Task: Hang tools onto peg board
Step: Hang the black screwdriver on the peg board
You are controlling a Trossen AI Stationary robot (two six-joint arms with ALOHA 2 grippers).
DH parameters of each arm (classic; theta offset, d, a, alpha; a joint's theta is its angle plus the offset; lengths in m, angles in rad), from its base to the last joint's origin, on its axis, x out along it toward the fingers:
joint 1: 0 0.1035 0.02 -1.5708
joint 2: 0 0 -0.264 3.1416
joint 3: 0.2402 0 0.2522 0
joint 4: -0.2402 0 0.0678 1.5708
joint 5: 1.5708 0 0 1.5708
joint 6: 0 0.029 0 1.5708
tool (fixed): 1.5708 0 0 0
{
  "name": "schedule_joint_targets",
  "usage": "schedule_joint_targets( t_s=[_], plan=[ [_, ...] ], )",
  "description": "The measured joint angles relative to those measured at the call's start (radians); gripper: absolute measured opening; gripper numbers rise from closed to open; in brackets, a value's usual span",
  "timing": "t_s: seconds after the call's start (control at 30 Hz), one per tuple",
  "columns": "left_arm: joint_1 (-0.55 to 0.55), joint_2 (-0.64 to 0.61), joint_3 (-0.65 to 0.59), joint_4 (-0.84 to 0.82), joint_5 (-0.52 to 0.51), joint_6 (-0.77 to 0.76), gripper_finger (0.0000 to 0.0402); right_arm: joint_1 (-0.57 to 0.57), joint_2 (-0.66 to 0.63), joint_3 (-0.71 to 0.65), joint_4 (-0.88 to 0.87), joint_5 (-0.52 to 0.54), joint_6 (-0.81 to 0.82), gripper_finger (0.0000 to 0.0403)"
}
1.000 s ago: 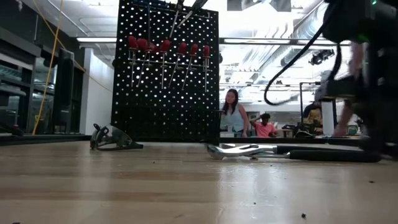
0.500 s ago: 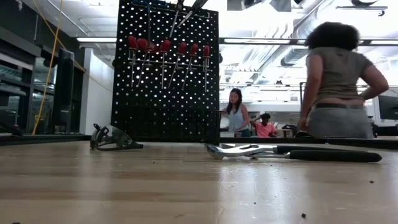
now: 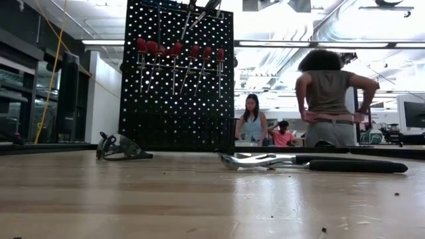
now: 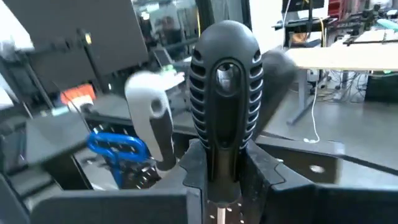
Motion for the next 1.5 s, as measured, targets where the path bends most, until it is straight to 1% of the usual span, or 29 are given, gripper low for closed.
schedule_joint_targets(
  t_s=[0.1,0.2,0.33,0.43,0.5,0.67,0.73,0.93,1.03,1.17,1.33,1.5],
  plan=[
    [0.0,0.0,0.0,-0.001,0.0,0.0,0.0268,-0.01,0.055,0.055,-0.003,-0.009,-0.053,0.0042],
    [0.0,0.0,0.0,-0.001,0.0,0.0,0.0268,-0.008,0.077,0.125,-0.047,0.066,-0.1,0.0042],
    [-0.001,0.0,0.0,-0.003,0.0,0.0,0.0268,-0.008,0.082,0.213,-0.133,0.081,-0.149,0.0042],
    [-0.001,0.0,0.0,-0.002,-0.002,0.01,0.0268,-0.022,0.081,0.26,-0.151,0.133,-0.19,0.0042],
    [-0.001,0.0,0.0,-0.002,-0.002,0.018,0.0268,-0.034,0.078,0.269,-0.15,0.162,-0.218,0.0042],
    [-0.001,0.0,0.0,-0.002,-0.002,0.018,0.0268,-0.07,0.082,0.268,-0.148,0.163,-0.207,0.0042],
    [-0.001,0.0,0.0,-0.002,-0.002,0.018,0.0268,-0.084,0.09,0.268,-0.113,0.169,-0.208,0.0042],
    [-0.001,0.0,0.0,-0.004,-0.002,0.018,0.0268,-0.112,0.117,0.268,-0.01,0.125,-0.227,0.0042],
    [-0.001,0.0,0.0,-0.004,-0.002,0.019,0.0268,-0.114,0.126,0.268,-0.017,0.119,-0.203,0.0042],
    [-0.001,0.0,0.0,-0.003,-0.002,0.021,0.0268,-0.109,0.141,0.266,-0.013,0.076,-0.169,0.0042],
    [-0.001,0.0,0.0,-0.002,-0.004,0.03,0.0268,-0.103,0.141,0.267,0.011,0.06,-0.12,0.0042],
    [0.0,0.0,0.0,-0.003,-0.008,0.034,0.0268,-0.096,0.141,0.267,0.037,0.004,-0.093,0.0042]
  ],
)
